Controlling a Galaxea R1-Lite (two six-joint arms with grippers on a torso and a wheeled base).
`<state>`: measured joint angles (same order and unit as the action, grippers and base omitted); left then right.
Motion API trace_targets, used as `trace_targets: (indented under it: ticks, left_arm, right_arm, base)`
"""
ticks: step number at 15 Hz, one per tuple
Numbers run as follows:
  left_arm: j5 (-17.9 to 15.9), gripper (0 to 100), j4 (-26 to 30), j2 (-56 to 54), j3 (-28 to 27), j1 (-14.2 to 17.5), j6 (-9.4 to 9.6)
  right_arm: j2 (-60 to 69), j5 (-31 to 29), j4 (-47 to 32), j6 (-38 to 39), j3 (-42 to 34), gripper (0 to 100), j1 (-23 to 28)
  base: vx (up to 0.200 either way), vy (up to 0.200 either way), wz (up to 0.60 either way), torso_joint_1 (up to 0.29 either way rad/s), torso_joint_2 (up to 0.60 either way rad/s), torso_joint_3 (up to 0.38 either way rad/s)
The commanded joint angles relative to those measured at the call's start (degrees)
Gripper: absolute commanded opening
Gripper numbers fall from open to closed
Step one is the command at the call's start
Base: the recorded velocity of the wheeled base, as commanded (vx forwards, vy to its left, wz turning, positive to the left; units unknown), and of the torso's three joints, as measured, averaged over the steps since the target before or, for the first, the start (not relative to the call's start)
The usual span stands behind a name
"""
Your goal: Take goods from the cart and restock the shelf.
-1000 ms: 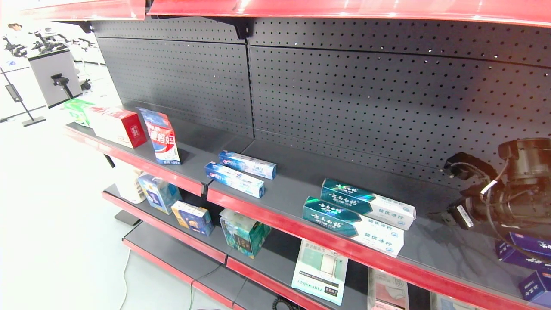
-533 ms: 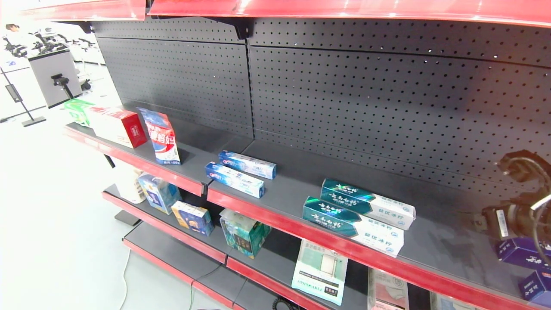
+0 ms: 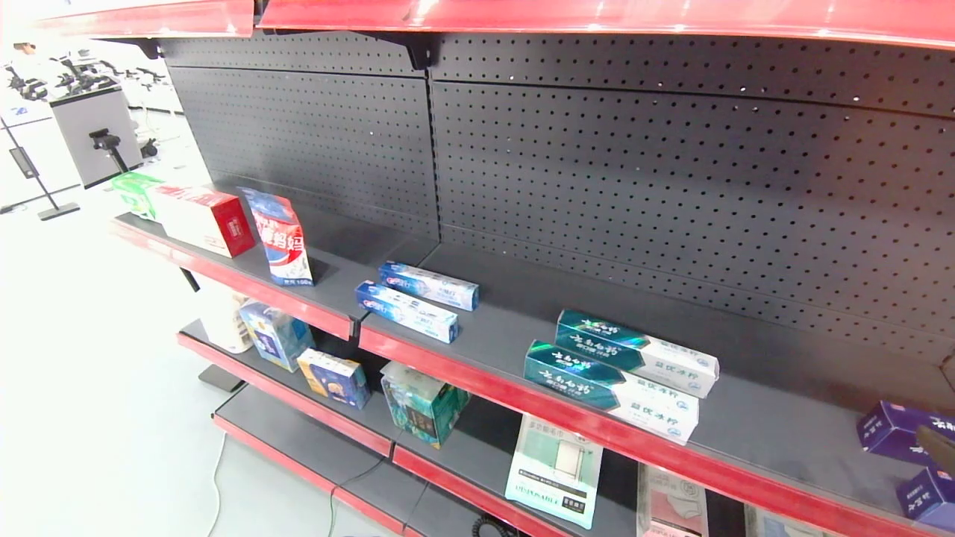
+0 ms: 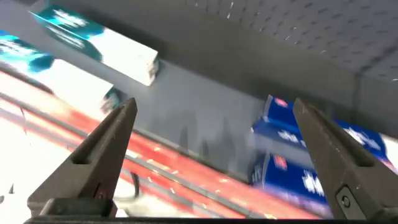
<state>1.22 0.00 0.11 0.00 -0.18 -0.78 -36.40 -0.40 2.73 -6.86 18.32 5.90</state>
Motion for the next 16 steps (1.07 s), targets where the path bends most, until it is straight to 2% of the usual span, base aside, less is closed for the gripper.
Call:
trace_targets:
  ticks: [1,3,8,10,14,16]
  left_arm:
    - [0.0,100,-0.1,0.0,0.0,0.0,-0.01]
    - [0.0,100,0.0,0.1,0.0,0.0,-0.01]
    - [0.0,100,0.0,0.1,0.0,0.0,-0.01]
    - [0.0,100,0.0,0.1,0.0,0.0,-0.01]
    - [0.0,100,0.0,0.1,0.0,0.0,0.08]
    - [-0.4,100,0.0,0.0,0.0,0.0,0.78]
  right_arm:
    - [22.3,0.0,-10.0,1.2,-3.5,100,-0.1]
    - [30.6,0.0,-11.4,1.8,-6.9,100,-0.1]
    - [30.9,-4.1,0.3,5.9,-18.3,100,-0.1]
    - [30.8,0.5,-3.3,6.5,-18.1,100,-0.1]
    - [30.8,0.7,-2.6,6.5,-18.2,100,-0.1]
    - [30.8,-0.6,-2.6,7.7,-18.2,100,-0.1]
  base:
    - [0.0,0.0,0.0,0.0,0.0,0.0]
    - [0.0,0.0,0.0,0.0,0.0,0.0]
    - [0.0,0.0,0.0,0.0,0.0,0.0]
    - [0.0,0.0,0.0,0.0,0.0,0.0]
    - [0.0,0.0,0.0,0.0,0.0,0.0]
    - [0.0,0.0,0.0,0.0,0.0,0.0]
